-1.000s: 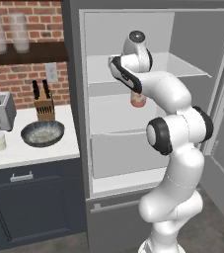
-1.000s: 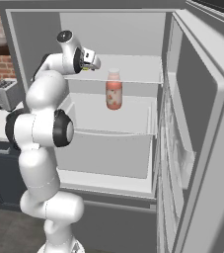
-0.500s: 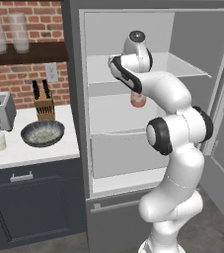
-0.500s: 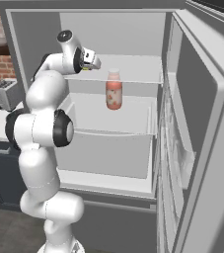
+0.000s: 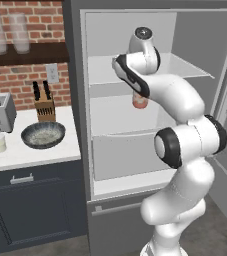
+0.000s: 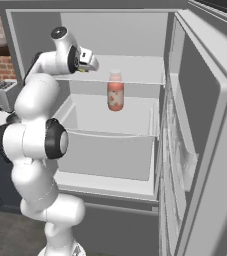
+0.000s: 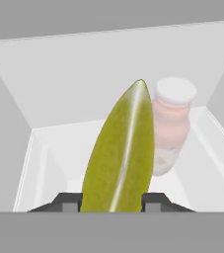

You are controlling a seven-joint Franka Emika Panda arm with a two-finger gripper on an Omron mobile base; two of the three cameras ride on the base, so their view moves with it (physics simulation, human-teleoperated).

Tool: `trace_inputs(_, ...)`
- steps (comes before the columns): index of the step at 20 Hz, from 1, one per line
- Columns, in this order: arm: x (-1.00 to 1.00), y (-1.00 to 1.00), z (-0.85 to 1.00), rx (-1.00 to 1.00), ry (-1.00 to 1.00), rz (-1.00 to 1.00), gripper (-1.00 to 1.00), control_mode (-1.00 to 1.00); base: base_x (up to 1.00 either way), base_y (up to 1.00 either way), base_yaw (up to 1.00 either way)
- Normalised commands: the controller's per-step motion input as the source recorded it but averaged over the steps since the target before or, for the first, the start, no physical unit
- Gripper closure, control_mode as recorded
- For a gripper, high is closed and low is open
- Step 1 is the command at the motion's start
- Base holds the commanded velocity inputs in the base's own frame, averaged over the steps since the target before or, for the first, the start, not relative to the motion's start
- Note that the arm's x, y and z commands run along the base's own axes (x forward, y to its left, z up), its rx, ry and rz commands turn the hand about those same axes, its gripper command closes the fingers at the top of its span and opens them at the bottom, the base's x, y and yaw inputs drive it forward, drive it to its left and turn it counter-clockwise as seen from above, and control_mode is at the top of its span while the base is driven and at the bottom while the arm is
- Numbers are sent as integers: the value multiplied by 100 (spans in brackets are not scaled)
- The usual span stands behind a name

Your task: Grab a lemon wedge from the fridge and one ice cube from the ice bowl, and put them in the glass of lemonade.

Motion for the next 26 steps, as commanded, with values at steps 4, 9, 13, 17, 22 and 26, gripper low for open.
trace_inputs(4,-100,-11,0,0,-12,0,100,-100,0,0,0)
trace_inputs(9,-100,-17,1,2,-10,4,100,-100,0,0,0)
trace_inputs(13,-100,-3,15,0,0,8,100,-100,0,0,0)
trace_inputs(17,-100,0,11,0,7,9,100,-100,0,0,0)
trace_inputs(22,-100,0,7,-6,21,10,100,-100,0,0,0)
trace_inputs(26,-100,-2,-22,-1,14,6,100,-100,0,0,0)
